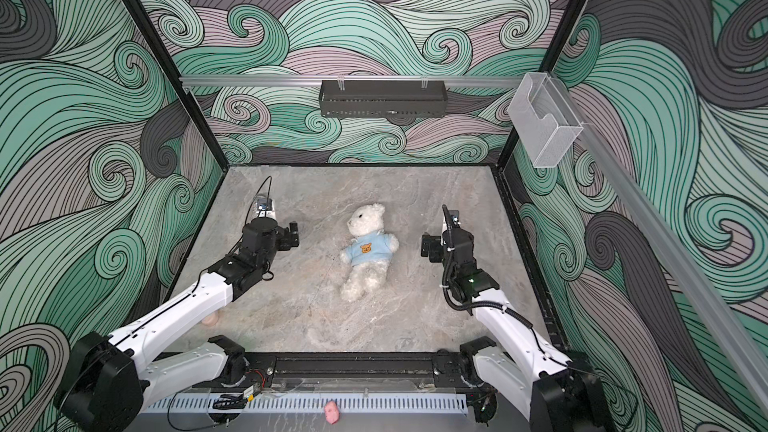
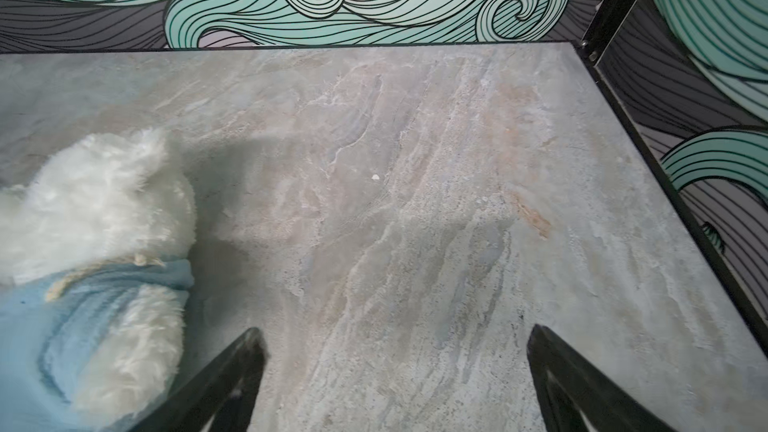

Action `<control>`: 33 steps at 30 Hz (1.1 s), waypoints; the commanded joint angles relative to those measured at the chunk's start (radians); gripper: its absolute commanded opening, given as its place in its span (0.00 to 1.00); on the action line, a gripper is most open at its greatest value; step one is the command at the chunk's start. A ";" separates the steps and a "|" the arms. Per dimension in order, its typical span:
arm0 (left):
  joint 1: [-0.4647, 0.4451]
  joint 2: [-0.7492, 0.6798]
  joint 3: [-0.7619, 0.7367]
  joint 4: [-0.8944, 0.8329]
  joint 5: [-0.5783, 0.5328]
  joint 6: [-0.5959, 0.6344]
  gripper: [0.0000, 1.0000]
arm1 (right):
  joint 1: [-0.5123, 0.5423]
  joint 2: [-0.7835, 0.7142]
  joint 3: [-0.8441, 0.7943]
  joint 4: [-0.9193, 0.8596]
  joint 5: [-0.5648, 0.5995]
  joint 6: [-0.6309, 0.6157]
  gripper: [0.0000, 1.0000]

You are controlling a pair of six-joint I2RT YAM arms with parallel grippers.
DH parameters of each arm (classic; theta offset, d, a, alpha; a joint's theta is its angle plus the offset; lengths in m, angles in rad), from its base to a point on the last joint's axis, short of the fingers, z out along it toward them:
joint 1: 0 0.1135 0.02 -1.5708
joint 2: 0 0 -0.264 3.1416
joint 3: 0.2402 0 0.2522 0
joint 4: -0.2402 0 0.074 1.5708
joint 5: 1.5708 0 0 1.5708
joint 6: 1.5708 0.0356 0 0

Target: Dress the teddy bear

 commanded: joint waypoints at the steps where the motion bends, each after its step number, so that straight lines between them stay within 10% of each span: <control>1: 0.077 -0.047 -0.081 0.108 -0.124 0.077 0.98 | -0.004 -0.022 -0.104 0.245 0.153 -0.103 0.99; 15: 0.435 0.424 -0.129 0.622 0.324 0.141 0.98 | -0.145 0.504 0.020 0.587 0.041 -0.226 0.99; 21: 0.447 0.468 -0.124 0.646 0.392 0.165 0.99 | -0.296 0.591 -0.063 0.808 -0.194 -0.122 0.99; 33: 0.447 0.463 -0.123 0.636 0.393 0.163 0.98 | -0.292 0.579 -0.045 0.744 -0.208 -0.135 0.99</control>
